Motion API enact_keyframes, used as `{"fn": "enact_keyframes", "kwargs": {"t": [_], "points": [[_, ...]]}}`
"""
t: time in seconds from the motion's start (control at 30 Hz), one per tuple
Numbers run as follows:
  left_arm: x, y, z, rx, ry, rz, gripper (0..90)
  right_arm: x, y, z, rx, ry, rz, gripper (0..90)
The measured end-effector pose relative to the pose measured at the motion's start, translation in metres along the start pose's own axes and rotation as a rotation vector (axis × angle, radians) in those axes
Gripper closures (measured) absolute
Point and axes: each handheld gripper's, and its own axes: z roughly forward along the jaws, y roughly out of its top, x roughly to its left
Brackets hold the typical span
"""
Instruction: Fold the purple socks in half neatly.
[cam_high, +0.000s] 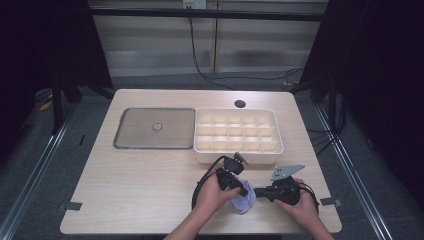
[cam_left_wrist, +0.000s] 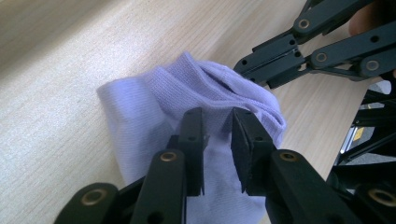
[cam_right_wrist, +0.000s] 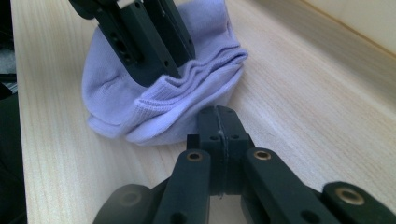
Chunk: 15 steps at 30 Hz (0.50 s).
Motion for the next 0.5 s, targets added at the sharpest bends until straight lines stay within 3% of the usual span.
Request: {"fn": "enact_keyframes", "kwargs": {"t": [0.07, 0.27, 0.5], "points": [[0.001, 0.0, -0.004, 0.004, 0.001, 0.012, 71.9, 0.0, 0.0, 0.0, 0.0, 0.0, -0.001, 90.0], [0.003, -0.002, -0.018, -0.032, 0.012, -0.007, 68.9, 0.0, 0.0, 0.0, -0.003, 0.002, 0.0, 90.0], [0.01, -0.005, -0.032, -0.038, 0.029, -0.012, 67.4, 0.0, 0.0, 0.0, -0.005, 0.003, 0.003, 90.0]]}}
